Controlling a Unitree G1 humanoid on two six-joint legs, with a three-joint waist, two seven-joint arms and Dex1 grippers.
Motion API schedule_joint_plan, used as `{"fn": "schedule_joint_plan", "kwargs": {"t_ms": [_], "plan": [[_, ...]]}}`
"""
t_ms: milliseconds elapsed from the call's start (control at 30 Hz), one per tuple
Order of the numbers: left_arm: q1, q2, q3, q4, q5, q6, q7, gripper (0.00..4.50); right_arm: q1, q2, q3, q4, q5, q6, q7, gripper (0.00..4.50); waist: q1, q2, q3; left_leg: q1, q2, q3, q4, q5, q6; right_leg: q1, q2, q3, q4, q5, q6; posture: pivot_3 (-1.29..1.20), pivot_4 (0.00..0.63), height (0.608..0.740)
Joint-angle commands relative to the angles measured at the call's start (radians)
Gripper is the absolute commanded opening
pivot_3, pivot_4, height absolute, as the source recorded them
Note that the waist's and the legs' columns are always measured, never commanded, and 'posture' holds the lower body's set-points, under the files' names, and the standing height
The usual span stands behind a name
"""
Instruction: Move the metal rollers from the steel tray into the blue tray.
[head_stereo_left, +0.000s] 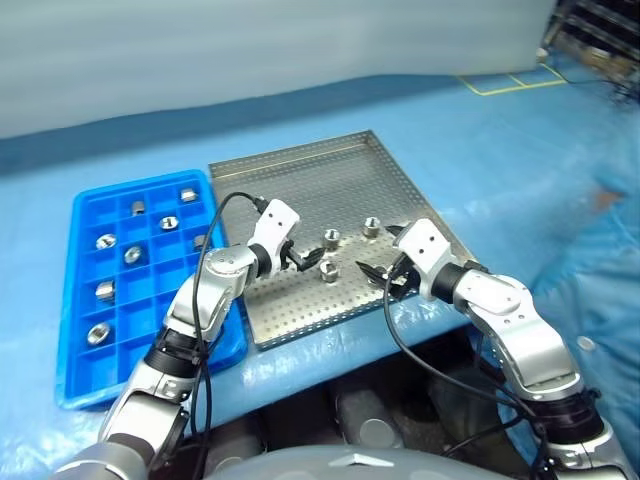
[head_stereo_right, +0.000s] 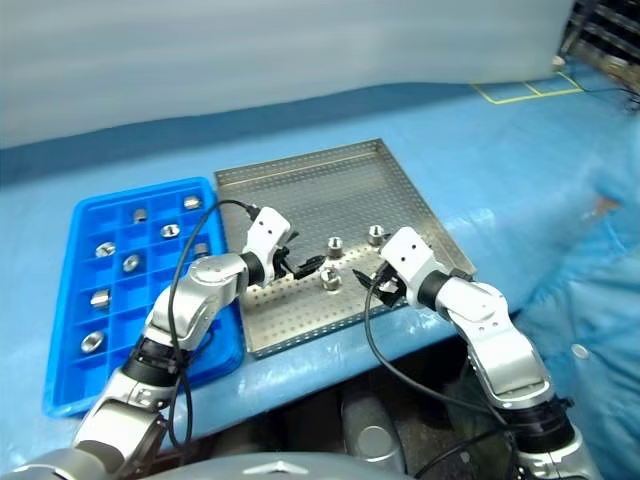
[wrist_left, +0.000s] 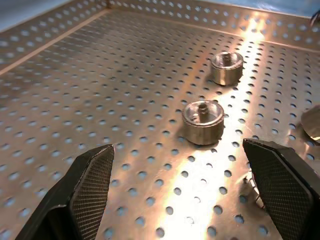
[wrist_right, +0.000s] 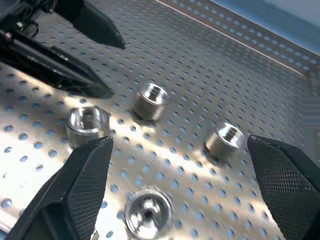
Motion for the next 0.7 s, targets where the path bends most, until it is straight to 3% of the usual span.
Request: {"fn": "schedule_joint_plan", "kwargs": {"t_ms": [33, 200, 367, 700], "plan": [[-0.028, -0.017, -0.014, 0.034, 0.02, -0.038, -0.023, 4.48, 0.025, -0.006, -0.033, -0.08, -0.001, 0.019, -0.023, 4.5, -0.039, 0.0, 0.0, 0.001, 0.0, 0.0, 0.0, 0.0, 0.0, 0.0, 0.0, 0.0, 0.0, 0.0, 0.0, -0.52, 0.15, 0.74], [-0.026, -0.022, -0.012, 0.047, 0.034, -0.025, -0.035, 4.48, 0.043, -0.004, -0.037, -0.102, 0.001, 0.033, -0.036, 4.5, -0.131, 0.001, 0.0, 0.004, 0.0, 0.001, 0.0, 0.0, 0.0, 0.002, 0.0, 0.003, 0.001, 0.0, 0.001, -0.53, 0.15, 0.74], [-0.007, -0.013, -0.016, 0.039, 0.066, -0.004, -0.015, 4.48, 0.034, 0.001, -0.04, -0.091, 0.0, 0.037, -0.043, 4.5, -0.184, 0.001, 0.0, 0.006, -0.001, 0.002, 0.0, 0.0, 0.0, 0.003, 0.0, 0.006, 0.001, 0.0, 0.001, -0.53, 0.15, 0.74], [0.107, 0.04, 0.047, -0.115, 0.076, 0.068, 0.032, 4.48, -0.003, 0.006, 0.007, -0.053, -0.002, 0.023, -0.032, 4.5, -0.188, 0.001, 0.0, 0.007, 0.002, 0.003, 0.0, 0.0, 0.001, 0.003, 0.0, 0.008, 0.001, 0.003, 0.006, -0.46, 0.15, 0.74]]}}
